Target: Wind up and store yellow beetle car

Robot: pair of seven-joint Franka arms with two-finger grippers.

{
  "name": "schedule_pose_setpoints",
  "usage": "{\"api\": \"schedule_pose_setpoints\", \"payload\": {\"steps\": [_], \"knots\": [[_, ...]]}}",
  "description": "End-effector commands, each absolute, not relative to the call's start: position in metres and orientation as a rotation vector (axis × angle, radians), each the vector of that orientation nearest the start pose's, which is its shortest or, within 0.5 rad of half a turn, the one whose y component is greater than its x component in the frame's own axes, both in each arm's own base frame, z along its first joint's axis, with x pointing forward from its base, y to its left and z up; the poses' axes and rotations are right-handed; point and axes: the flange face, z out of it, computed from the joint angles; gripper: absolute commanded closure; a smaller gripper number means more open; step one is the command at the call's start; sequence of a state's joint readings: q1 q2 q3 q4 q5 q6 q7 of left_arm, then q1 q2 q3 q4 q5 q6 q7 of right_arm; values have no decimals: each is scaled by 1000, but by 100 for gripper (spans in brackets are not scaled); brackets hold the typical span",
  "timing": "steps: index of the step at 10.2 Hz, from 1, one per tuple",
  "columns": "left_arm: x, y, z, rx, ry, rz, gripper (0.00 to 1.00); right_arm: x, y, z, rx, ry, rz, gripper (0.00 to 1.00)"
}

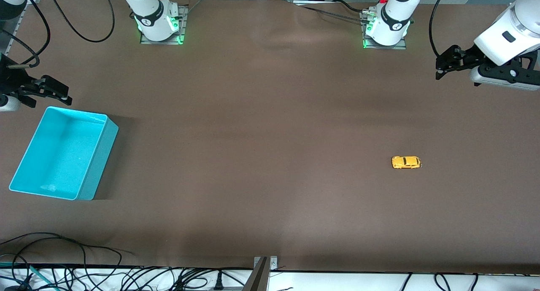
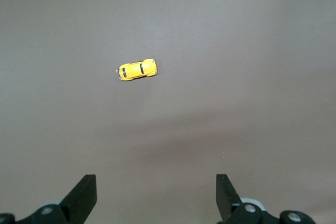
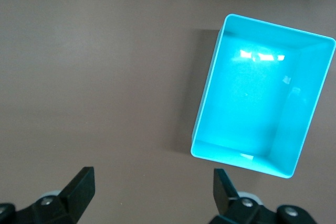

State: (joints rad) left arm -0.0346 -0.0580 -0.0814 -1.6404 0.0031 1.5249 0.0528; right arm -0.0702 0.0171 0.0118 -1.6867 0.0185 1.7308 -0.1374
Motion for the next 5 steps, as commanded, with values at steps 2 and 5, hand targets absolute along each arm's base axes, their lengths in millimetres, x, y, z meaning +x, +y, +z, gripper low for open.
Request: {"api": "schedule_pose_setpoints", "payload": {"steps": [2, 5], "knots": [[527, -70, 624, -3134, 169, 118, 0, 570, -25, 585, -3104, -123, -31, 0], [527, -63, 624, -3142, 153, 131, 0, 574, -19, 584, -3104, -148, -41, 0]]}}
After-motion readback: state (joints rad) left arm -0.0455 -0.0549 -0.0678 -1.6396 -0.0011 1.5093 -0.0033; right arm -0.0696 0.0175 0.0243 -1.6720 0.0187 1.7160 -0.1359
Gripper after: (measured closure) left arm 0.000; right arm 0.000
